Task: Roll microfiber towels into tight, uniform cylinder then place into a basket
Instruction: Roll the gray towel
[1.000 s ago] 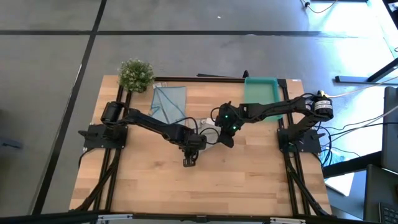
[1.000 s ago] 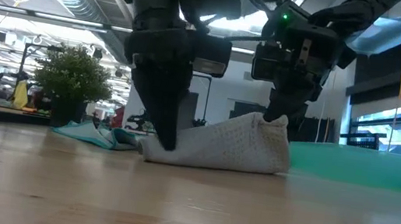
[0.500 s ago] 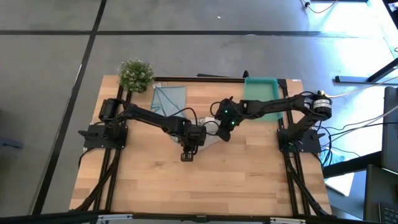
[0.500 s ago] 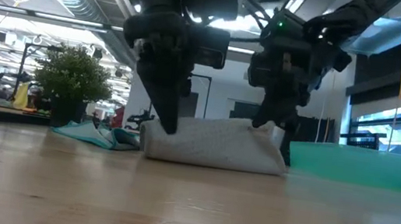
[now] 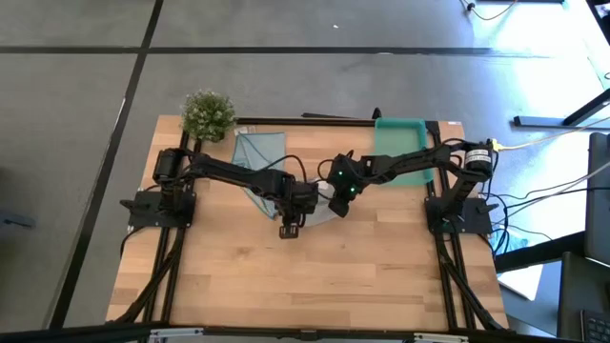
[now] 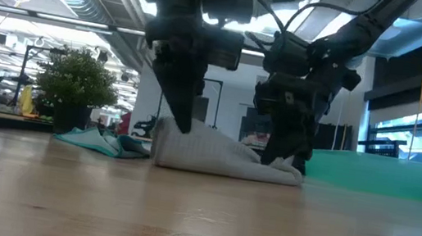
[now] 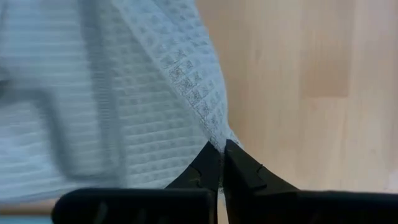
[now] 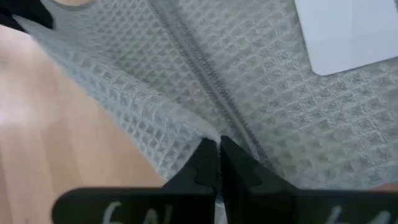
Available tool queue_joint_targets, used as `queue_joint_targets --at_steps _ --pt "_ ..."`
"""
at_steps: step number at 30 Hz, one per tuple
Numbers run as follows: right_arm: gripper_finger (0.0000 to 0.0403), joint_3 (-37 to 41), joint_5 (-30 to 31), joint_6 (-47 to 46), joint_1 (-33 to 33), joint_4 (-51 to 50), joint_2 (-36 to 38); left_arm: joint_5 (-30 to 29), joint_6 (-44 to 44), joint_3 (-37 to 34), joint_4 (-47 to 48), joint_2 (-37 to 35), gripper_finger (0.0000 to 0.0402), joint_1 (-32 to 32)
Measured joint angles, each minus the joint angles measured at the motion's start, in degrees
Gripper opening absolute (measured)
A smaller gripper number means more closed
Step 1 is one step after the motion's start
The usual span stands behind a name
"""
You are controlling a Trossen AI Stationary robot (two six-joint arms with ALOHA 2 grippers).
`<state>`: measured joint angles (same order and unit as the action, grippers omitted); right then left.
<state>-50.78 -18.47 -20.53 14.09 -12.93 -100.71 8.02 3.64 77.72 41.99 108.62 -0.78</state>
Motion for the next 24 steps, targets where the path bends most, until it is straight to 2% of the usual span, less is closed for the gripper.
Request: queue_joint_targets --at_steps 5,14,24 --pt "0.0006 0.09 1.34 -0.02 0.07 -0.57 -0.32 -1.28 -1.35 1.94 1.47 0.02 0.0001 2.63" --pt "0.0006 0.15 1.65 -0.02 0.07 -0.50 -0.39 -3.40 -4.37 -0.53 0.98 0.02 0.0002 7.07" --pt "0.0006 0.20 1.67 -0.05 0.07 -0.52 -0.40 -3.93 -8.73 -0.62 -4.14 0.69 0.0002 8.86"
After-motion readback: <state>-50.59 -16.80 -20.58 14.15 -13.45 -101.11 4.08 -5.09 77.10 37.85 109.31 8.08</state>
